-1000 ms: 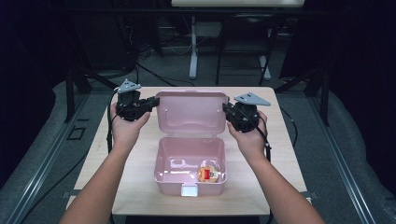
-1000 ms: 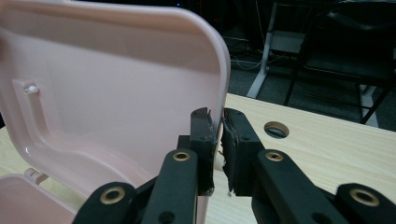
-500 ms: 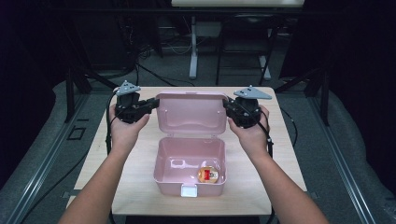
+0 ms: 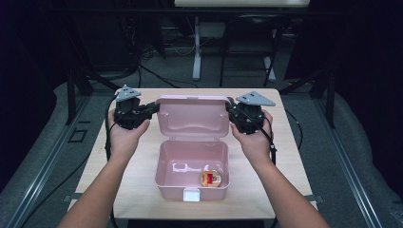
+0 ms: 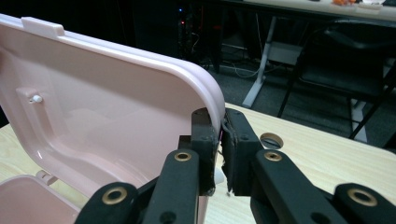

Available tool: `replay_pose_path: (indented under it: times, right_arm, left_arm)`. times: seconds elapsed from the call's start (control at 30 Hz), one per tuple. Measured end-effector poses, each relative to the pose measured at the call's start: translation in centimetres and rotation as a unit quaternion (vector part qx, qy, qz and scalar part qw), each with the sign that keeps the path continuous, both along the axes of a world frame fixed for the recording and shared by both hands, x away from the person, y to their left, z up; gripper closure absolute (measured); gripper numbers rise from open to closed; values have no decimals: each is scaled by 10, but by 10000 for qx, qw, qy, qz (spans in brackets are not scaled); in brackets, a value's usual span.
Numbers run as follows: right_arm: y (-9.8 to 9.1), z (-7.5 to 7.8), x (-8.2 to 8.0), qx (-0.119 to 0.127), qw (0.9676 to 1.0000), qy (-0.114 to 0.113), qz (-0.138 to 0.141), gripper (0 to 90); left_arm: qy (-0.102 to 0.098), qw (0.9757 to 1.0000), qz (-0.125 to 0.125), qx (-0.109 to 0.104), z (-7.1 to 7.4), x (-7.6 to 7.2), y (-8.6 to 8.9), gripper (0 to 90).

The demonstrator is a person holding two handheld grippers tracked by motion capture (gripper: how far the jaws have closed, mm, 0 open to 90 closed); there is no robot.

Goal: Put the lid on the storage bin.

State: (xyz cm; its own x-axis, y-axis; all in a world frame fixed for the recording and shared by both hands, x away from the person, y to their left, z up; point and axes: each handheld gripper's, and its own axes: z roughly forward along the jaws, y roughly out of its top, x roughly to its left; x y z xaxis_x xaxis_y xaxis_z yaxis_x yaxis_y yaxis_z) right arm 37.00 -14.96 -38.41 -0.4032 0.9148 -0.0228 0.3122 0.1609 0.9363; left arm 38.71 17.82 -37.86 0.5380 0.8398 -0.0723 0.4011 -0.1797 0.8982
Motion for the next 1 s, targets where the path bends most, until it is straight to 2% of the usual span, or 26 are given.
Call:
replay_pose_path:
  times: [0.07, 0.2, 0.37, 0.6, 0.77, 1.0]
  right_arm:
    - [0, 0, -1, 3, 10000, -5, 15, 831]
    - [-3, 0, -1, 210, 9997, 65, 96, 832]
    - [-3, -1, -4, 247, 9995, 23, 178, 829]
    - [-4, 0, -11, 189, 9996, -20, 204, 829]
    - [-7, -2, -16, 169, 9996, -77, 231, 830]
    - [-6, -1, -17, 149, 9994, -72, 299, 828]
  left_arm:
    - [-15, 10000, 3, 1, 0, -2, 1, 838]
    - [-49, 10000, 9, -15, -1, -5, 2, 837]
    - [-41, 10000, -43, 12, 0, -9, 3, 833]
    - [-152, 9998, -143, -36, -2, -14, 4, 831]
    - [-179, 9996, -195, 23, -1, -21, 3, 829]
    - [-179, 9996, -232, -7, -1, -24, 7, 824]
